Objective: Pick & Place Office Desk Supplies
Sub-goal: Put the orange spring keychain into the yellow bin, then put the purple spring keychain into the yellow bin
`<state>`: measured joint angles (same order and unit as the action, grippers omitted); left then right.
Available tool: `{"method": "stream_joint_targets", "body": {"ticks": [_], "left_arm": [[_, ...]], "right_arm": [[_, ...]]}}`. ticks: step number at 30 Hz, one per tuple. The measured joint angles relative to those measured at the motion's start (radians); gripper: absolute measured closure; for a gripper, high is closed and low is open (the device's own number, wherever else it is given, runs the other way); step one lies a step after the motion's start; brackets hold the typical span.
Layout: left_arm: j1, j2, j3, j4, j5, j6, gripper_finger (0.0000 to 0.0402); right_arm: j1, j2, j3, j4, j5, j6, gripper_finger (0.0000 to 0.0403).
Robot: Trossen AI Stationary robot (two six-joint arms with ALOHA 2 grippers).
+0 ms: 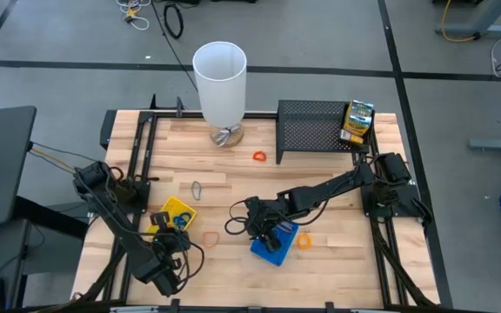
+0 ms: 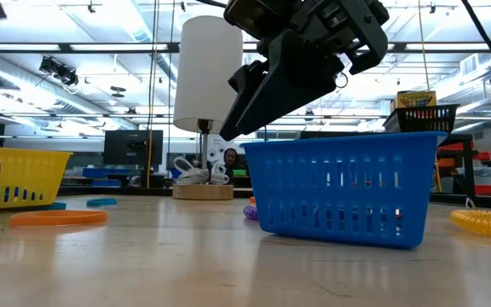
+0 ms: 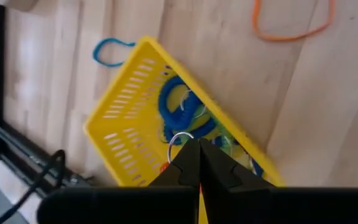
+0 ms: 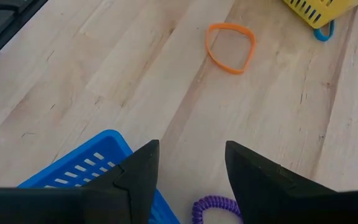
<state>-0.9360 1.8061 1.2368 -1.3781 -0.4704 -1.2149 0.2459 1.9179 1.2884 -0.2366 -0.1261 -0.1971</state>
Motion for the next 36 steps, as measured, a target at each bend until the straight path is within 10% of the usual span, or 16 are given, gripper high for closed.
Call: {"method": "stream_joint_targets", "body": {"ticks": [16,28,36], "left_arm": [[0.0,0.0,-0.049,0.07,-0.1,-0.075,0.0227],[-0.048,-0.045,0.043,0.207,-0.954,-0.004,0.0196],[0.008,-0.052,0.043,0.612,-0.815,0.441,0.0213]], "right_arm": [[0.011,0.0,0.0,0.0,0.0,-0.001,0.0211],[0.011,0.0,0.0,0.054,0.0,-0.026,0.0211],[0.011,0.0,0.0,0.053,0.0,-0.025,0.0211]]}}
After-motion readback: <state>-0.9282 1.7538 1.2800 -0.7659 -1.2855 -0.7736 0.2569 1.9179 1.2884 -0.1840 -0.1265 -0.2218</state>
